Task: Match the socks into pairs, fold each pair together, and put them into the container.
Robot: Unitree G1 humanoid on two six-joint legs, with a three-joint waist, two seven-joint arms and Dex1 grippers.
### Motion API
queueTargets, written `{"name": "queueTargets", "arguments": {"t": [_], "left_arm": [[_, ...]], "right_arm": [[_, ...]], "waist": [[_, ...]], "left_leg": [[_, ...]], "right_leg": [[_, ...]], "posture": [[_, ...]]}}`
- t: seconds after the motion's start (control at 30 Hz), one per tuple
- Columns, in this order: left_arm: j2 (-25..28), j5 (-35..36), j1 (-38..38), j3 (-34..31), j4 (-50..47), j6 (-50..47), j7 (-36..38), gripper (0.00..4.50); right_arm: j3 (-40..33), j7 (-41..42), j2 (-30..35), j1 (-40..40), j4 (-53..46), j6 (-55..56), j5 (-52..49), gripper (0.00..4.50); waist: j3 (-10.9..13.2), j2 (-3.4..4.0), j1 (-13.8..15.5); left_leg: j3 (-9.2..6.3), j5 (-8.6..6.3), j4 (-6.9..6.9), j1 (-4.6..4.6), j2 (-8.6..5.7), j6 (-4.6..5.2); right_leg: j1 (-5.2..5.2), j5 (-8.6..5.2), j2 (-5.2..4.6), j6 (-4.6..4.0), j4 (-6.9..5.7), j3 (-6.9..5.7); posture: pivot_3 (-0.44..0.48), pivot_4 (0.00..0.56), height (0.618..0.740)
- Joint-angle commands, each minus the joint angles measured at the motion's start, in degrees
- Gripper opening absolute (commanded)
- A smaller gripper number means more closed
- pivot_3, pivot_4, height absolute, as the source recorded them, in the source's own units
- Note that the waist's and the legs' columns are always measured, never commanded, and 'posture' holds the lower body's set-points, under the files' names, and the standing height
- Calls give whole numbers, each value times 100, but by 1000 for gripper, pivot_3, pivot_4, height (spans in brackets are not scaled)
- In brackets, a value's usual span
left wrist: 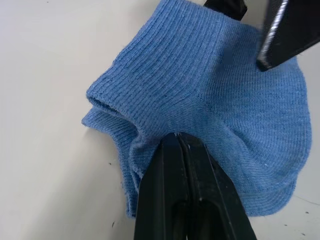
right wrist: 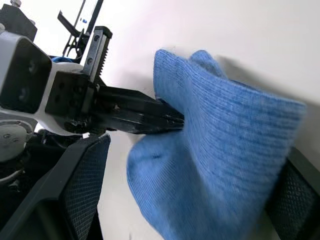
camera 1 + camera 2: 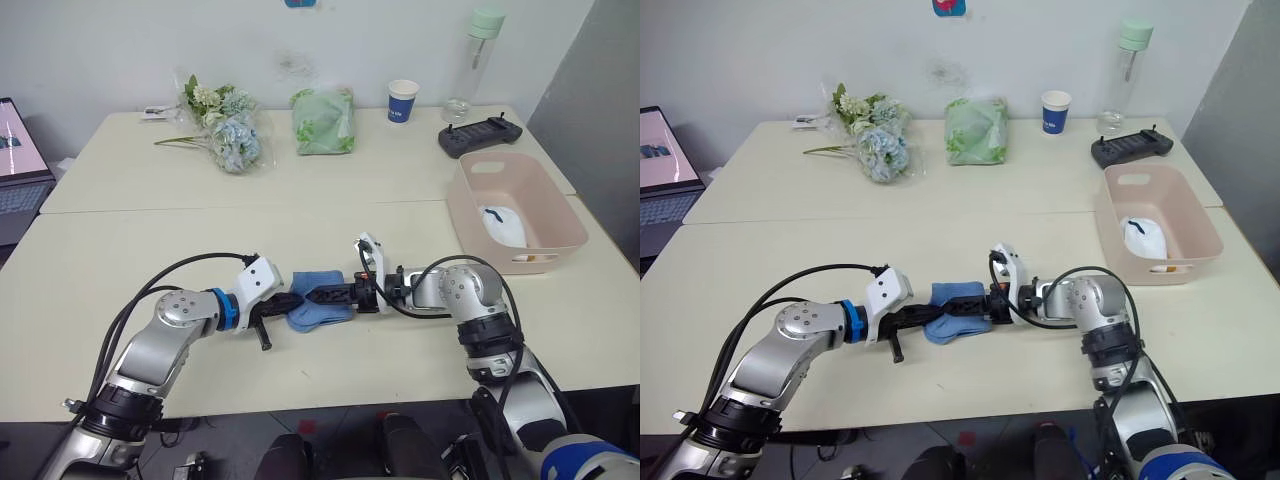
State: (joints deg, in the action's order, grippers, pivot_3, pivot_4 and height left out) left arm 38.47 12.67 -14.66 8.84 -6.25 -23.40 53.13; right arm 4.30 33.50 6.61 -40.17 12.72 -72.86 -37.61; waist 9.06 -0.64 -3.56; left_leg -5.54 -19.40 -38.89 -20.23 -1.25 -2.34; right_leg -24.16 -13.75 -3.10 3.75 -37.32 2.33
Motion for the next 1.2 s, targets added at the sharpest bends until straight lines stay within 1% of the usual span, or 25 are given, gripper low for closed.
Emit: {"name": "queueTargets", "arguments": {"t": [0.03, 0.1, 0.13, 0.17, 0.3, 0.4, 0.47, 0.53, 0.6, 0.63, 0.67, 0.7, 0.73, 0.77, 0.8, 0.87, 0.9, 0.93, 1.0, 1.07, 1.1, 1.17, 1.2], "left_arm": [[1, -22, 47, -88, 4, -1, -50, 0], [7, -16, 52, -87, -3, 2, -37, 0], [17, -11, 61, -92, -15, 2, -31, 0], [22, -10, 62, -95, -12, 6, -25, 0], [43, 41, 70, -205, 0, 128, 6, 0], [89, 7, 45, -236, 21, 306, 63, 0], [51, 50, -27, -321, 28, 338, 10, 0], [50, 377, -126, -532, -226, 125, 86, 0], [99, 960, -198, -875, -657, -309, 189, 0], [141, 1289, -218, -1051, -873, -584, 239, 382], [163, 1614, -251, -1230, -1066, -866, 249, 590], [162, 1921, -328, -1396, -1229, -1160, 187, 894], [119, 2224, -505, -1549, -1355, -1451, 53, 1117], [48, 2515, -760, -1679, -1438, -1739, -134, 1512], [2, 2708, -939, -1760, -1491, -1945, -272, 1800], [-157, 2842, -1374, -1772, -1442, -2112, -541, 2432], [-344, 2888, -1755, -1744, -1334, -2119, -725, 2816], [-539, 2926, -2126, -1699, -1233, -2123, -895, 3061], [-774, 2923, -2568, -1595, -1141, -2122, -1025, 3669], [-985, 2827, -2874, -1462, -1023, -2049, -1111, 4275], [-1089, 2763, -3007, -1398, -938, -1984, -1156, 4480], [-1296, 2583, -3212, -1246, -737, -1782, -1217, 4480], [-1409, 2491, -3292, -1155, -628, -1673, -1237, 4480]], "right_arm": [[278, 103, 31, -7, 35, 184, 206, 4291], [334, 147, 45, -2, 57, 254, 266, 3866], [335, 176, 46, -10, 58, 249, 261, 3559], [339, 208, 44, -22, 68, 252, 268, 3154], [330, 292, 39, -73, 93, 305, 305, 1809], [336, 323, 66, -90, 122, 390, 338, 696], [346, 375, 110, -94, 123, 429, 361, 52], [215, 365, 199, -98, -18, 465, 330, 20], [-16, 355, 346, -124, -288, 782, 326, 20], [-88, 395, 458, -140, -460, 945, 328, 0], [-101, 459, 604, -146, -648, 1105, 368, 0], [-174, 451, 721, -159, -796, 1211, 385, 0], [-358, 404, 826, -205, -927, 1200, 303, 0], [-514, 374, 988, -262, -1064, 1212, 267, 0], [-619, 352, 1091, -299, -1151, 1210, 238, 0], [-683, 397, 1415, -374, -1306, 1301, 330, 0], [-772, 427, 1693, -483, -1382, 1390, 416, 0], [-883, 442, 1983, -625, -1412, 1469, 494, 0], [-1062, 409, 2360, -857, -1369, 1594, 565, 0], [-867, 588, 2958, -1013, -1287, 2142, 1027, 0], [-771, 677, 3246, -1087, -1206, 2430, 1267, 0], [-618, 806, 3740, -1245, -905, 3026, 1737, 0], [-470, 841, 4020, -1310, -686, 3503, 2117, 0]], "waist": [[0, 0, 1], [0, 0, 1], [0, 0, 0], [0, 0, 1], [0, 0, 1], [0, 0, 1], [0, 0, 8], [0, 0, 17], [1, 0, 21], [2, 0, 32], [2, 0, 38], [2, 0, 43], [2, -1, 52], [3, -2, 60], [3, -3, 68], [3, -3, 66], [3, -3, 62], [6, -4, 81], [9, -7, 122], [8, -4, 123], [8, -4, 128], [8, -5, 120], [9, -5, 118]], "left_leg": [[0, 0, 0, 0, 0, 0], [1, 0, 0, 1, 0, 0], [0, 0, 0, 0, 0, 0], [0, 0, 1, 0, 0, 0], [0, 1, 1, -3, 0, -1], [0, 1, 1, -5, 0, -2], [-1, 1, 0, -4, -1, -1], [-3, 1, 0, -5, -2, -1], [-6, 1, -2, -15, -2, -1], [-8, 2, -4, -24, -2, -3], [-11, 6, -6, -32, -3, -11], [-14, 10, -6, -40, -3, -18], [-16, 11, -6, -47, -4, -19], [-18, 11, -6, -49, -4, -20], [-19, 11, -8, -52, -6, -20], [-20, 11, -10, -51, -6, -19], [-19, 11, -9, -48, -7, -19], [-17, 11, -8, -46, -6, -20], [-17, 12, -15, -54, -11, -21], [-9, 13, -13, -53, -12, -22], [-4, 13, -10, -52, -12, -23], [14, 13, -5, -53, -9, -23], [23, 13, -5, -53, -9, -23]], "right_leg": [[0, 0, 0, 0, 0, 0], [0, 0, 0, 0, 0, 1], [0, 0, 0, 0, 0, 0], [0, 0, 0, 0, 0, 0], [-2, 0, 0, 0, 2, 0], [-4, 0, 0, 0, 2, 0], [-1, 0, 0, 0, 3, 0], [-2, 0, 0, 0, 3, -1], [-6, 0, -1, 0, 5, -3], [-13, 0, -2, 0, 6, -5], [-16, 0, -3, 0, 10, -8], [-19, 0, -5, 0, 14, -11], [-21, 0, -6, 1, 18, -14], [-20, 0, -7, 1, 22, -16], [-19, 0, -7, 1, 22, -17], [-18, 0, -7, 1, 22, -19], [-15, 0, -7, 1, 21, -18], [-14, 0, -6, 1, 23, -18], [-15, 1, -7, 1, 21, -22], [-15, 1, -7, 2, 28, -13], [-17, 1, -7, 2, 29, -9], [-18, 1, -7, 3, 39, -11], [-19, 1, -7, 2, 37, -9]], "posture": [[0, 150, 740], [0, 150, 740], [0, 150, 740], [0, 150, 740], [0, 150, 740], [0, 150, 740], [0, 150, 740], [0, 150, 740], [0, 150, 740], [0, 150, 740], [0, 150, 740], [0, 150, 740], [0, 150, 740], [0, 150, 740], [0, 150, 740], [0, 150, 740], [0, 150, 740], [0, 150, 740], [0, 150, 740], [0, 150, 740], [0, 150, 740], [0, 150, 740], [0, 150, 740]]}}
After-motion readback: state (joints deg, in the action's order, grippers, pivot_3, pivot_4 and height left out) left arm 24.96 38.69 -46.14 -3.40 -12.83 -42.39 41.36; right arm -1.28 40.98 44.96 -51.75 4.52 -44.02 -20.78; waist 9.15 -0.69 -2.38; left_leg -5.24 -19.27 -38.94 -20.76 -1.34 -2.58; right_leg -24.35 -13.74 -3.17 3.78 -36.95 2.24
